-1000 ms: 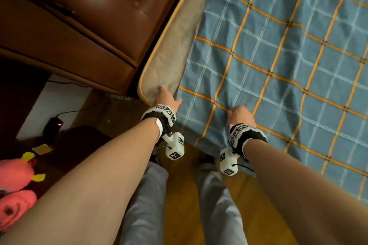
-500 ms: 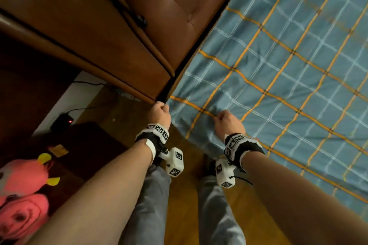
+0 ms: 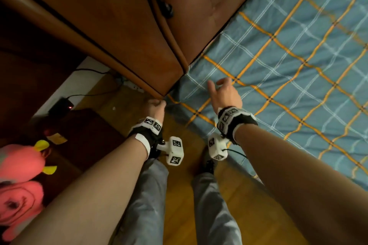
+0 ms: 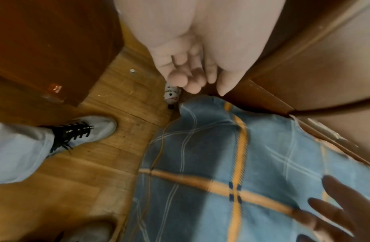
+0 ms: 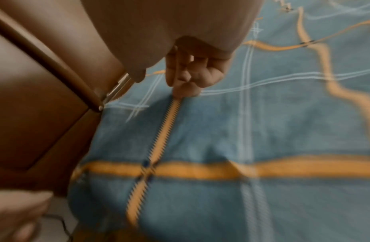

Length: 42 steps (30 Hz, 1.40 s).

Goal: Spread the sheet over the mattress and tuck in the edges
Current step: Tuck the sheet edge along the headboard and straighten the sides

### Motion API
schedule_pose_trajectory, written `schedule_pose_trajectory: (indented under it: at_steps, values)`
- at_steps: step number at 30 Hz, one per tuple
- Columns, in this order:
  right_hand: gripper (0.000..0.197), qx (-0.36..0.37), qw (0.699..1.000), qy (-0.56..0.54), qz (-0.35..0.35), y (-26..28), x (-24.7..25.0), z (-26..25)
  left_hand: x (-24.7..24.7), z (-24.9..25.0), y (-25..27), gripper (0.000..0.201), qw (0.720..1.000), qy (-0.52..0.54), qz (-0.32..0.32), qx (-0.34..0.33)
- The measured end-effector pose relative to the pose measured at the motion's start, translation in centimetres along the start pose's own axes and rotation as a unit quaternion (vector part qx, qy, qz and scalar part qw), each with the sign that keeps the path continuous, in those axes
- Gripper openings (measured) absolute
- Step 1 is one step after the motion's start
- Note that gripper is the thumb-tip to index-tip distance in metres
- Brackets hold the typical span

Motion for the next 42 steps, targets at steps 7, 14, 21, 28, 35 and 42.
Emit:
schedule_pose_trajectory:
  at_steps: [7, 14, 21, 28, 35, 42]
  values:
    - [0.063, -0.09, 0.991, 0.093, -0.036, -5.1, 2.2, 0.4, -3.8, 1.3, 2.0, 0.045, 0.992, -0.038, -0.114, 0.025]
    - [0.031, -0.023, 0.995, -0.056, -0.075, -7.1, 1.4, -0.7, -3.5, -0.1, 1.4, 0.029, 0.995, 0.054, -0.072, -0.039]
    - [0.027, 0.097, 0.988, -0.04, -0.116, -6.9, 0.7, -5.8, -3.4, -0.7, 0.7, 0.029, 0.948, 0.242, -0.018, 0.204]
    - [0.036, -0.005, 0.995, -0.077, 0.066, -6.4, 2.2, -2.0, -2.5, 0.5, 1.2, 0.042, 0.965, 0.192, -0.004, 0.178]
    - [0.062, -0.127, 0.989, 0.036, -0.064, -7.8, 3.4, 0.1, -2.8, -0.8, 3.8, 0.04, 0.988, -0.022, -0.147, 0.04]
    - [0.039, -0.056, 0.995, -0.001, -0.082, -7.1, 3.0, 0.5, -2.2, -1.3, 4.4, 0.03, 0.985, -0.07, -0.152, -0.043]
Point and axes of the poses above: each hand's wrist, its own y-axis away from the middle knuckle, its own x-axis out of the back of the hand, z = x × y, the point moved 2 cm from there along -y, towards the middle knuckle, and after that the axes turned 3 degrees about -x, right-handed, at the moved point
